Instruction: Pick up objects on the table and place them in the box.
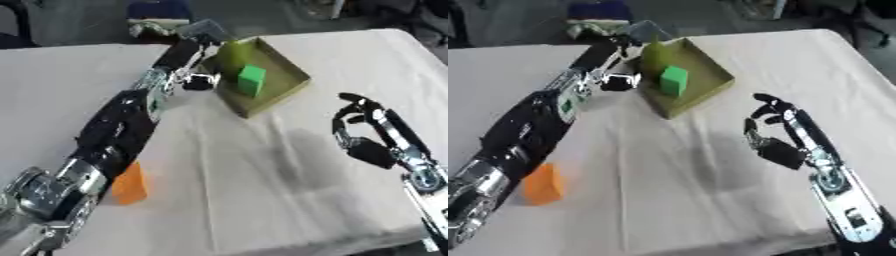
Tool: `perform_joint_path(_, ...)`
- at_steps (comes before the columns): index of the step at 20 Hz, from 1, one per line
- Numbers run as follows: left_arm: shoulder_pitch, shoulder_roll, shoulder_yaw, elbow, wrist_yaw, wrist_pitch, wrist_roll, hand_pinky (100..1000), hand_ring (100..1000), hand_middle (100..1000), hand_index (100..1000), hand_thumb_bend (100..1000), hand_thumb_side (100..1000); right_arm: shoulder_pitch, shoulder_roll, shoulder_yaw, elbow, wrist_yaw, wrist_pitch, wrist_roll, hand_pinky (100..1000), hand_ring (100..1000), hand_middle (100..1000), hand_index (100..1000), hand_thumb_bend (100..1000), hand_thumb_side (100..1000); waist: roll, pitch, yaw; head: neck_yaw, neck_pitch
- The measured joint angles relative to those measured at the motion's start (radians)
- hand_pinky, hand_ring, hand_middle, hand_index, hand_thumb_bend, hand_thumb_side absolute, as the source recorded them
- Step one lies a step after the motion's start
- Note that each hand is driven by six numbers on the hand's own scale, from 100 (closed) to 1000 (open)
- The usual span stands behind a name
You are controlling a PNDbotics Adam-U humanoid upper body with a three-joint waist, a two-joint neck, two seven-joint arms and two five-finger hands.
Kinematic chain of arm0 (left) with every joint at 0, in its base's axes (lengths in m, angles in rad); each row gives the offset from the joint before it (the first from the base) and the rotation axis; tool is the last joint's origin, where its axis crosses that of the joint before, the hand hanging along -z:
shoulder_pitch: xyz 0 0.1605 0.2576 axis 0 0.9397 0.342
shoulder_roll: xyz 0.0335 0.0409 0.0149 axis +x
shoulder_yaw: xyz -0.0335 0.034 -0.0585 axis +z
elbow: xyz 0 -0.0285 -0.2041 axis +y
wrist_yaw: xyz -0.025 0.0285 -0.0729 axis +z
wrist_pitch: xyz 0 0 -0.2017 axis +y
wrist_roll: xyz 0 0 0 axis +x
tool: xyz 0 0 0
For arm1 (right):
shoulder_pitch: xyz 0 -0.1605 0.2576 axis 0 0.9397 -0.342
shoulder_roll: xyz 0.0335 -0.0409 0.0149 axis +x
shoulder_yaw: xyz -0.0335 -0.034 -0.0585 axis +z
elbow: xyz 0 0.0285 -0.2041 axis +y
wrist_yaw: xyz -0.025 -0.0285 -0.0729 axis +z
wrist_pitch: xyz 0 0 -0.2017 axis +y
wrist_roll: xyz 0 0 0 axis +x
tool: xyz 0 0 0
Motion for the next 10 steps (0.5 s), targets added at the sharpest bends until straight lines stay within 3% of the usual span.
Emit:
perform_joint_path(4,0.003,0.017,-0.010,-0.072,0.038,-0.008,0.004,684,667,781,844,324,457,0.001,0.000,-0.001,0.000,0.000,0.000,0.000,751,822,636,927,100,485,0.000,0.000,0.015,-0.009,0.000)
perform_joint_path(7,0.012,0.073,-0.046,-0.180,0.124,-0.031,-0.040,687,656,763,839,336,464,0.010,-0.001,-0.004,-0.001,0.000,0.000,-0.004,751,822,637,927,100,484,0.002,-0.002,0.032,-0.024,0.000)
perform_joint_path(10,0.033,0.155,-0.099,-0.308,0.215,-0.056,-0.134,694,658,741,842,451,554,0.022,-0.004,-0.008,-0.001,0.001,0.002,-0.007,751,823,636,927,100,485,0.007,-0.012,0.053,-0.043,0.000)
